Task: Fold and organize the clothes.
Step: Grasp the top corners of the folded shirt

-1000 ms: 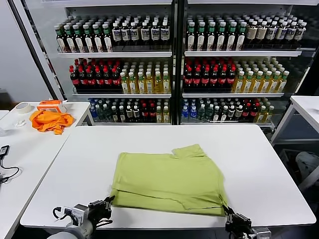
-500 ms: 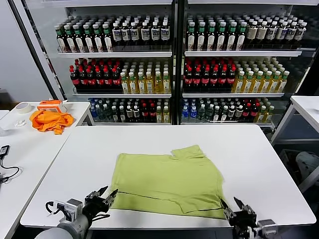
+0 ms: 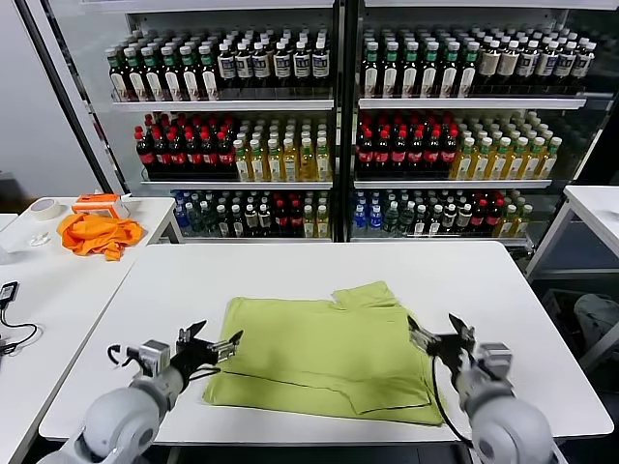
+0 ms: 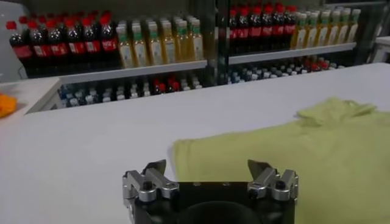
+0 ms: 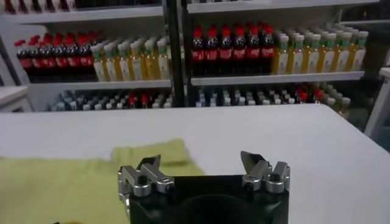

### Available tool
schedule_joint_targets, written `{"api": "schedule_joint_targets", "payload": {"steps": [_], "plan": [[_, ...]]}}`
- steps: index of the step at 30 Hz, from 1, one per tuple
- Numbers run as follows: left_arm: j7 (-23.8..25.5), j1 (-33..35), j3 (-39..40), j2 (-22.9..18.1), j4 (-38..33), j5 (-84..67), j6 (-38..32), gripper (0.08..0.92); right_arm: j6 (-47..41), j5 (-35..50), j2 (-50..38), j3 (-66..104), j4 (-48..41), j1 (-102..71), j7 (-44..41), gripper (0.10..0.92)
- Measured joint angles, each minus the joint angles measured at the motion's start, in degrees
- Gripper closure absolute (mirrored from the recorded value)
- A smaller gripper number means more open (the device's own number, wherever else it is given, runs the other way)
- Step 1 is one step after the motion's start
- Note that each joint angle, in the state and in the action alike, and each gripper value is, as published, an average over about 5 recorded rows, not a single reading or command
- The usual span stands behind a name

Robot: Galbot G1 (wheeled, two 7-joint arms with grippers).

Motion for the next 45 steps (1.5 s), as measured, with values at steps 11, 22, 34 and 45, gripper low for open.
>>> {"api": "schedule_joint_targets", "payload": {"steps": [11, 22, 34, 45], "plan": [[3.72, -12.55, 6.1, -2.09, 14.62, 0.65, -1.35, 0.177, 0.49, -4.72, 7.41, -5.59, -18.64, 13.91, -1.4, 0.203], [8.31, -17.61, 8.21, -3.14, 22.81, 1.48, -2.61, 0.177, 1.81, -8.77, 13.75, -7.37, -31.62, 19.73, -2.37, 0.203], [10.95, -19.39, 9.6, -4.4, 25.93, 1.51, -3.03, 0.177, 2.69, -9.96, 15.55, -7.98, -35.23, 20.98, -2.08, 0.216], [11.85, -18.92, 9.23, -4.88, 26.47, 1.48, -3.51, 0.397, 2.59, -8.52, 15.43, -8.37, -34.61, 20.58, -0.97, 0.5]]}}
